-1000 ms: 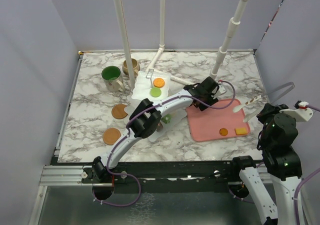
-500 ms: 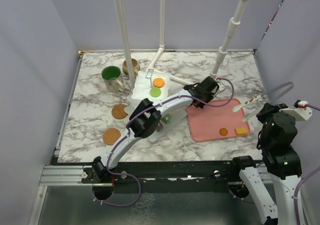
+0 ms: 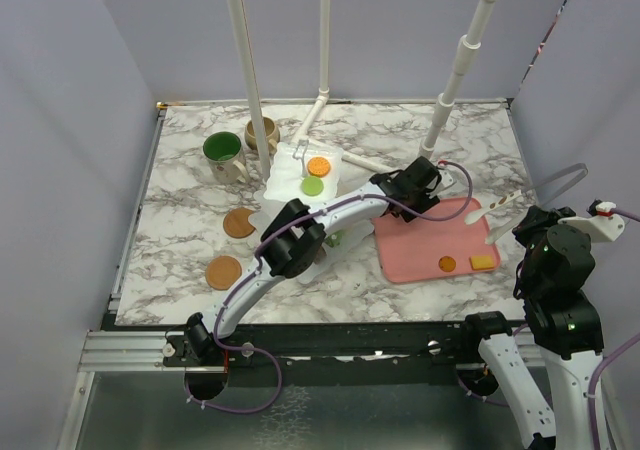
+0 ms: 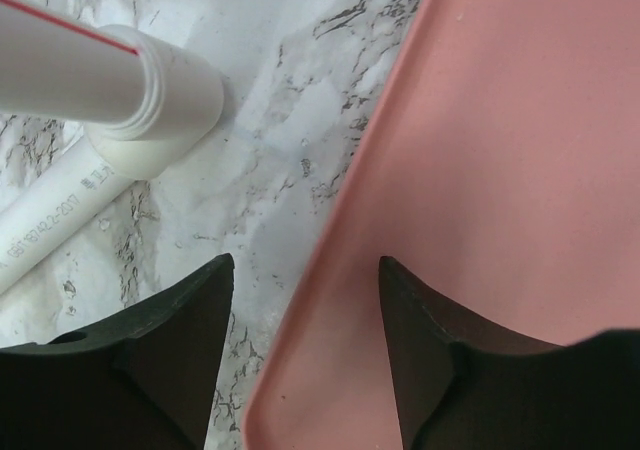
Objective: Serve the afternoon tea
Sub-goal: Adjust the tray at the center of the board.
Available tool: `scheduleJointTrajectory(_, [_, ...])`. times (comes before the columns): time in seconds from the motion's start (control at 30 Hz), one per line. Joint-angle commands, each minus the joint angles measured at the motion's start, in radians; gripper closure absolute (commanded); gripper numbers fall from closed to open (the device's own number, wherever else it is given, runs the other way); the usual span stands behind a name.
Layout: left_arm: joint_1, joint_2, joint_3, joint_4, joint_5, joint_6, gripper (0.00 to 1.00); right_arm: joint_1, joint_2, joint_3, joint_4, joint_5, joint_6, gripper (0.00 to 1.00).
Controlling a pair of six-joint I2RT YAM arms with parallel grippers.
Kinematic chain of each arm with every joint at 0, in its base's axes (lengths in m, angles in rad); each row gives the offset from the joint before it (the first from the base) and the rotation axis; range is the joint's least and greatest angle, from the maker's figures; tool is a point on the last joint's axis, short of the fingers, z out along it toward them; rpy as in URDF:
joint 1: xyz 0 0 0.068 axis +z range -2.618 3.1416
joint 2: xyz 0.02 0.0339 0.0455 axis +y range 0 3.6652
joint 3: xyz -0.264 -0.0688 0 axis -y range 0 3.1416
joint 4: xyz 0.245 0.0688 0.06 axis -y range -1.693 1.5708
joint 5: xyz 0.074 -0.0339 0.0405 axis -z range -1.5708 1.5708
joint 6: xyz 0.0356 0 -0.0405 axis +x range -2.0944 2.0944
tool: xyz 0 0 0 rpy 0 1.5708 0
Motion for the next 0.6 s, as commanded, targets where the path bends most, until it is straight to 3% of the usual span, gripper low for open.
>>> scheduleJointTrajectory(0.0, [-0.016,-0.012,-0.028,-0.021,-0.024,0.073,0.39,0.003,-0.012,0.006,0.015,-0.011,0.009,1.0])
scheduleJointTrajectory(0.17, [-0.006,0.02,-0.004,-0.038,-0.019,0.061,0.48,0.003,-0.013,0.008,0.013,-0.007,0.004,1.0])
scheduleJointTrajectory(0.33, [0.005,0.064,0.068,-0.093,0.007,0.013,0.67,0.003,-0.013,0.015,0.012,0.0,0.002,1.0])
scheduleJointTrajectory(0.57, [0.007,0.088,0.093,-0.131,0.011,-0.057,0.86,0.003,-0.013,0.022,0.012,0.001,0.002,1.0])
